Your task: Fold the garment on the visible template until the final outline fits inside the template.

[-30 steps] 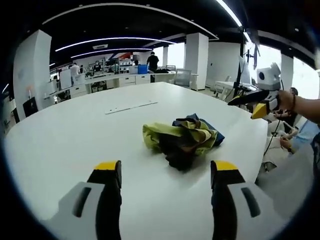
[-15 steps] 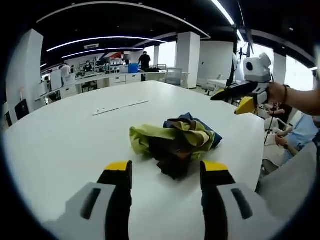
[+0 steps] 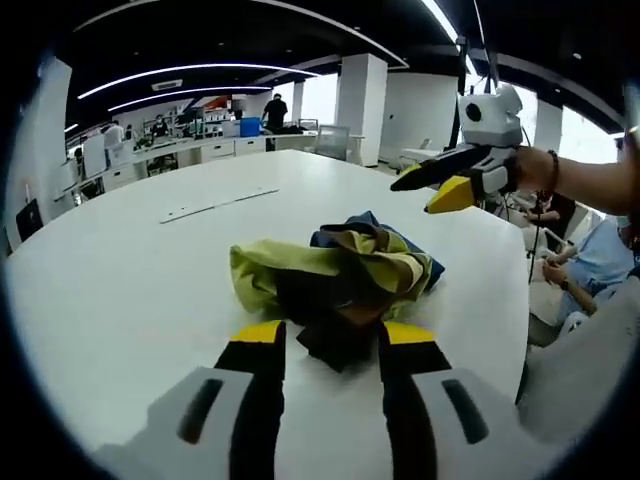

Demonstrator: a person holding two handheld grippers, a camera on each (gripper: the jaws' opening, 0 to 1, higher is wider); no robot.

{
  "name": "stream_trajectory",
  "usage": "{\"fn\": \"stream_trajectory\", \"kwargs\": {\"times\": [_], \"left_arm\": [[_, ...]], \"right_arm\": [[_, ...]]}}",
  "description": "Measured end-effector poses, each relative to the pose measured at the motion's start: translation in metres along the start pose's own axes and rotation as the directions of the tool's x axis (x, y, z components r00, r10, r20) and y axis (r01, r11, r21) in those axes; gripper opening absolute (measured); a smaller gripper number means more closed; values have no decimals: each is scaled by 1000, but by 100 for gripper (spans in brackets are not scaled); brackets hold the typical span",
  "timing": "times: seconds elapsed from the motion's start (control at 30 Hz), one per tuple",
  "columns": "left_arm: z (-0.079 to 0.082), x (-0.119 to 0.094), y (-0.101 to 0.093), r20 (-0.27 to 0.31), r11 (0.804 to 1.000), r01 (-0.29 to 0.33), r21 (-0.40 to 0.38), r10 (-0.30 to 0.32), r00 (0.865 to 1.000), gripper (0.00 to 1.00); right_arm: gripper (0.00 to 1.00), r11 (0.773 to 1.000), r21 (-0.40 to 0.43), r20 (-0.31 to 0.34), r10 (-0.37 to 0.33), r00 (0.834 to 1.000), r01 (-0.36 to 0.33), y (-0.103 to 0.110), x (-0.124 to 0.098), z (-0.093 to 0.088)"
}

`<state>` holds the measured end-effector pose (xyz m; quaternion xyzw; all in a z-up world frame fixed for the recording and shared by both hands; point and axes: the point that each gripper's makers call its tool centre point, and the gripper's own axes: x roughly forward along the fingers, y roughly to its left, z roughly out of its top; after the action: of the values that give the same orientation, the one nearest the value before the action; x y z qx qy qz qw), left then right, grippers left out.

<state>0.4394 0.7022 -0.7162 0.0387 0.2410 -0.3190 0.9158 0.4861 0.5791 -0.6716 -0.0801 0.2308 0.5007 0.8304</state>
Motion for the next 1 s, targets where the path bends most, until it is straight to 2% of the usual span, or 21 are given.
{"fn": "stream_trajectory", "kwargs": {"times": [0.13,0.5,0.9,1.0], "left_arm": [[-5,6,-2,-14,1000,16,-6,-16,1000,29],[-12,21,-3,-27,998,53,-43,-55,998,18],[-18,27,-6,-37,992,71,-104,-76,996,9],[-19,26,-5,-41,991,65,-119,-71,997,0]], "right_arm": [[39,1000,-15,-12,25,1000,-25,-2,10,-1],[32,996,-53,-72,67,995,-71,-11,38,-9],[13,992,-91,-117,76,990,-87,-18,49,-17],[4,991,-102,-122,70,990,-82,-19,49,-18]]}}
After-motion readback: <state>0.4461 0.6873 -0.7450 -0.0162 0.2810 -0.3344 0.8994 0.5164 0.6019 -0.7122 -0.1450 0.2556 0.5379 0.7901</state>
